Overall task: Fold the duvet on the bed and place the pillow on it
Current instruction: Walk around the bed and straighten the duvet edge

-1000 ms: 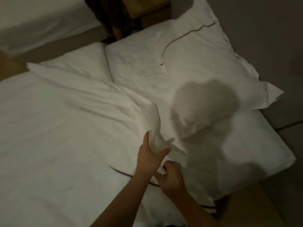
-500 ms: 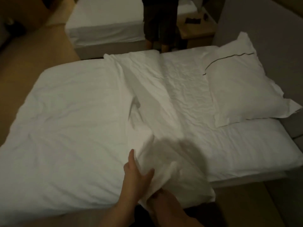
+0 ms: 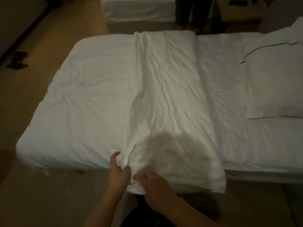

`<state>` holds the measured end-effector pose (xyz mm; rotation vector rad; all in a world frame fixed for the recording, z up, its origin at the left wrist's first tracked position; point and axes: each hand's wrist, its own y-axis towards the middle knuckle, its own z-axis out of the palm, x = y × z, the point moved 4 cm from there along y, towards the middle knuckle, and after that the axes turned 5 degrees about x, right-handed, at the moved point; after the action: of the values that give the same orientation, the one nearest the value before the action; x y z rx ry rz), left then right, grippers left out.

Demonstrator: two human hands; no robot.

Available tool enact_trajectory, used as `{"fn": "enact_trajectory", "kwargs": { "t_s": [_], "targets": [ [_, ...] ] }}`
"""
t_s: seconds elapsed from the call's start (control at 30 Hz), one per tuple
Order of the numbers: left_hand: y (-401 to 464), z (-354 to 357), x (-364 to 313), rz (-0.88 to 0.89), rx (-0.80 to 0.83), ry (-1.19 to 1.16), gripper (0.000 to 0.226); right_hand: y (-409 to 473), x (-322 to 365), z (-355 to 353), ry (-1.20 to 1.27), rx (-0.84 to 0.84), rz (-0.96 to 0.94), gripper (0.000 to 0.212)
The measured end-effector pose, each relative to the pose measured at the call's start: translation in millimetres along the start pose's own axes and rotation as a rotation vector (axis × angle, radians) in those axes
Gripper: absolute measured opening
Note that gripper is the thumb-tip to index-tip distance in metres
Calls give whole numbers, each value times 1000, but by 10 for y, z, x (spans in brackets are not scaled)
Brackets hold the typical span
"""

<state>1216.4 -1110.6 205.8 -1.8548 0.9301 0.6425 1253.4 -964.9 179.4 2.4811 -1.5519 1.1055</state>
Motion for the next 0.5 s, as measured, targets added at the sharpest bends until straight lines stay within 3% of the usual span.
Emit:
{"fn": "enact_trajectory", "kwargs": {
  "t_s": [0.1,0.2,0.27,0.33,0.43,0.5],
  "targets": [
    [90,-154,275,-44,50,-209,66,-38,-247,40,53,-123,103,58],
    [183,-268,566,-125,113,-421,72,-81,-604,330,-28,-62,297,80],
    [170,-325,560,-101,168,-533,65,-7,-755,435,-17,-55,364,94],
    [187,-383,577,-66,245,-598,64,97,-786,493,22,-30,387,88],
    [186,-666,731,-10,175,-579,67,198,-683,554,235,-75,418,68],
    [160,-969,831,144,39,-281,79,208,-583,567,300,-170,468,64]
  ]
}}
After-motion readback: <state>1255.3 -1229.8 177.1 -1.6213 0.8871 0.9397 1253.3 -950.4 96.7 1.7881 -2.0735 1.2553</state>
